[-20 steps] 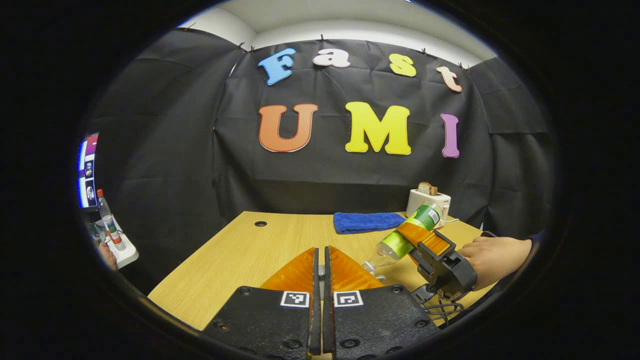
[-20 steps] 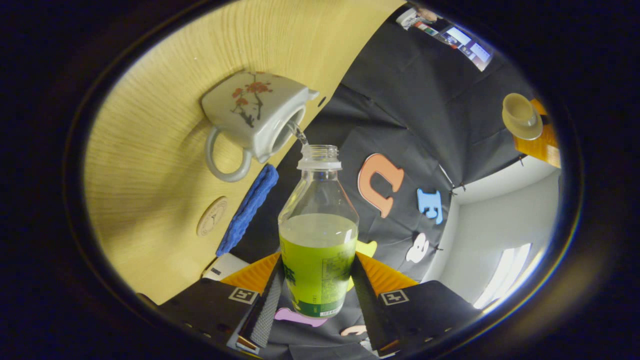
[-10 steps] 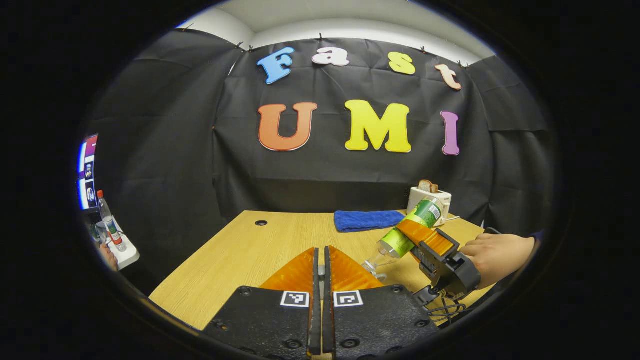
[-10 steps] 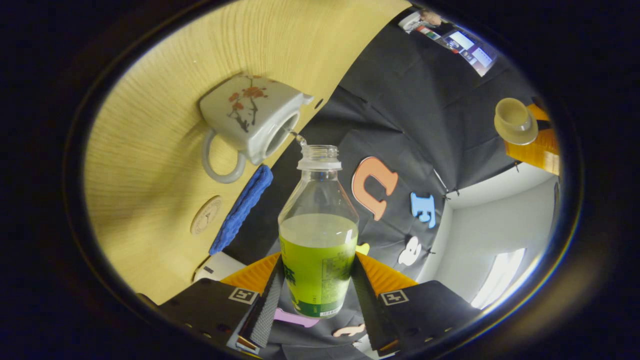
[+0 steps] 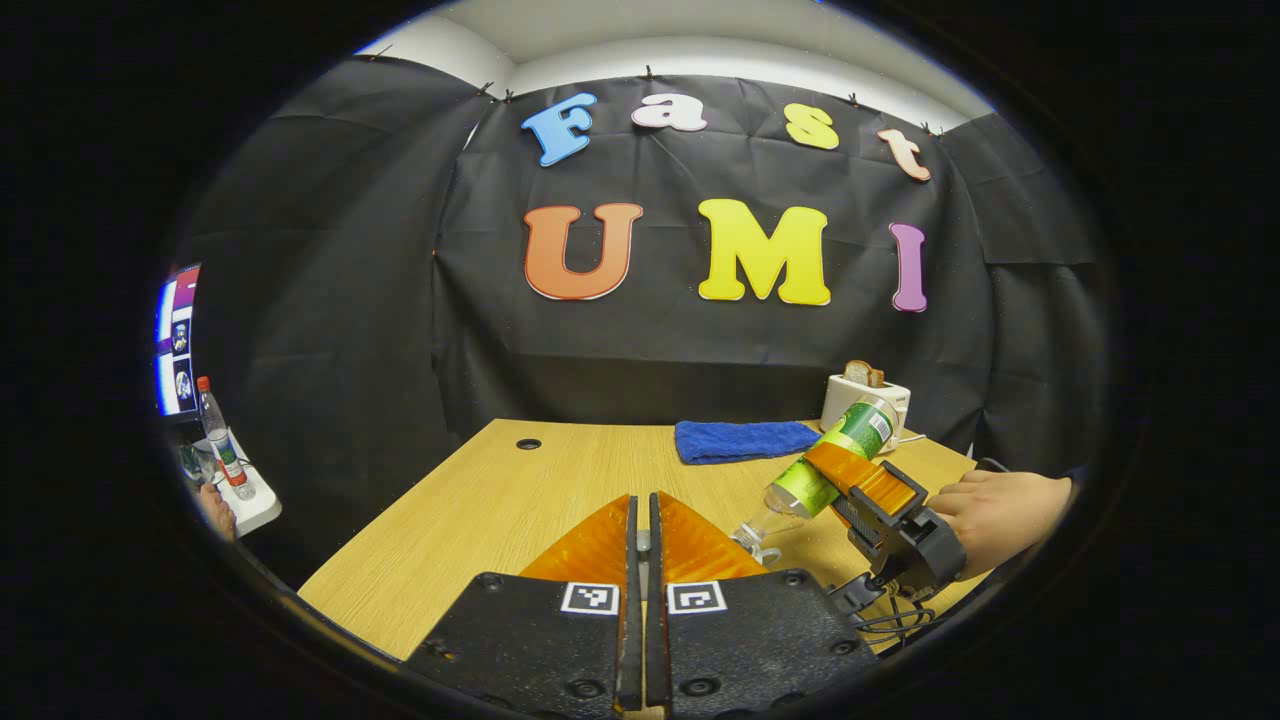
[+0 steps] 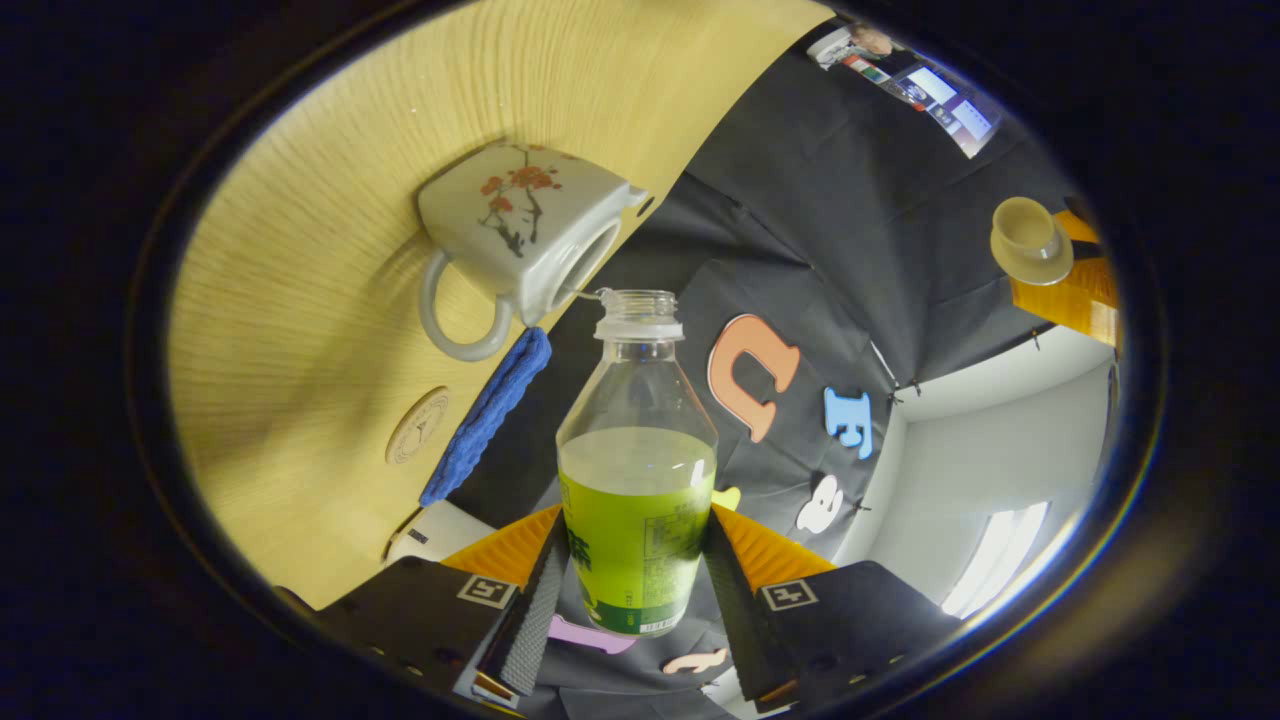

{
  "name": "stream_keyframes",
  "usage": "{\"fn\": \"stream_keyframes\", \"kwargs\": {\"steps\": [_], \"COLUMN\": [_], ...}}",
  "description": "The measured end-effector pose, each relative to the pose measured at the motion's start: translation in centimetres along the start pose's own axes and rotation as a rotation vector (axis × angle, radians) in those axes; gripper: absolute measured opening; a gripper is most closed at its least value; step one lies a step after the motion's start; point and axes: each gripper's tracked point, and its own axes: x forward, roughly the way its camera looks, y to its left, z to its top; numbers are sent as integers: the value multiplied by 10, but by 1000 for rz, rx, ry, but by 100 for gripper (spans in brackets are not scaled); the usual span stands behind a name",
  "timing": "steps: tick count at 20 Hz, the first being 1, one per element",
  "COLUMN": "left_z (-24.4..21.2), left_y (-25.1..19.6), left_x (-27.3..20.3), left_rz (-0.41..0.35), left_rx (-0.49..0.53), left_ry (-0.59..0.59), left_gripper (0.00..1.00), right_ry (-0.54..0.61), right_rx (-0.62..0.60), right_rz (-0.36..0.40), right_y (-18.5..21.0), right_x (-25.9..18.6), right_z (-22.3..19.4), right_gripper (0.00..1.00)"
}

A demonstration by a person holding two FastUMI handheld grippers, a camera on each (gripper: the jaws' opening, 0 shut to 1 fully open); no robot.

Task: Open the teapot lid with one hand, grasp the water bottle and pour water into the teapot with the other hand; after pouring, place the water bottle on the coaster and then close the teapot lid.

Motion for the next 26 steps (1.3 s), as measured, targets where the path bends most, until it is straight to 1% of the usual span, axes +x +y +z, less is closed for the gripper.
{"fn": "stream_keyframes", "kwargs": {"steps": [2, 3, 5, 6, 8, 15, 16, 17, 18, 20, 22, 23, 24, 25, 26], "left_z": [0, -1, 0, -1, -2, -3, -4, -4, -6, -7, -7, -6, -6, -5, -5], "left_y": [1, 0, -1, -1, 0, 3, 3, 3, 3, 5, 7, 6, 6, 9, 14], "left_x": [0, 0, 0, 0, 1, 1, 2, 2, 3, 3, 3, 4, 3, 2, 2], "left_rz": [1, -1, -5, -4, 2, 7, 8, 7, 8, 15, 20, 19, 17, 24, 35], "left_rx": [-1, -1, -1, -1, 2, -3, -3, -2, -1, 8, 6, 7, 9, 9, 5], "left_ry": [0, 1, 3, 4, 10, 17, 18, 18, 22, 27, 27, 24, 21, 19, 17], "left_gripper": [4, 4, 4, 4, 4, 4, 4, 4, 4, 4, 4, 4, 4, 4, 4], "right_ry": [-9, -8, -6, -8, -8, 0, 0, 1, 2, 1, -5, -5, 0, 9, 12], "right_rx": [-8, -7, -7, -11, -13, -13, -14, -14, -15, -11, 6, 28, 73, 136, 205], "right_rz": [-12, -14, -15, -18, -19, -21, -22, -21, -23, -27, -28, -26, -21, -8, 8], "right_y": [-1, -2, -2, -3, -3, -2, -2, -2, -3, -3, -2, -2, 0, 2, 6], "right_x": [0, 2, 0, 0, 2, 0, 1, 1, 0, 1, 1, 1, 2, 2, 3], "right_z": [2, 3, 2, 3, 2, 1, 0, 0, 0, 1, 4, 4, 3, 1, 1], "right_gripper": [73, 75, 75, 74, 75, 75, 74, 75, 73, 73, 73, 75, 73, 73, 76]}}
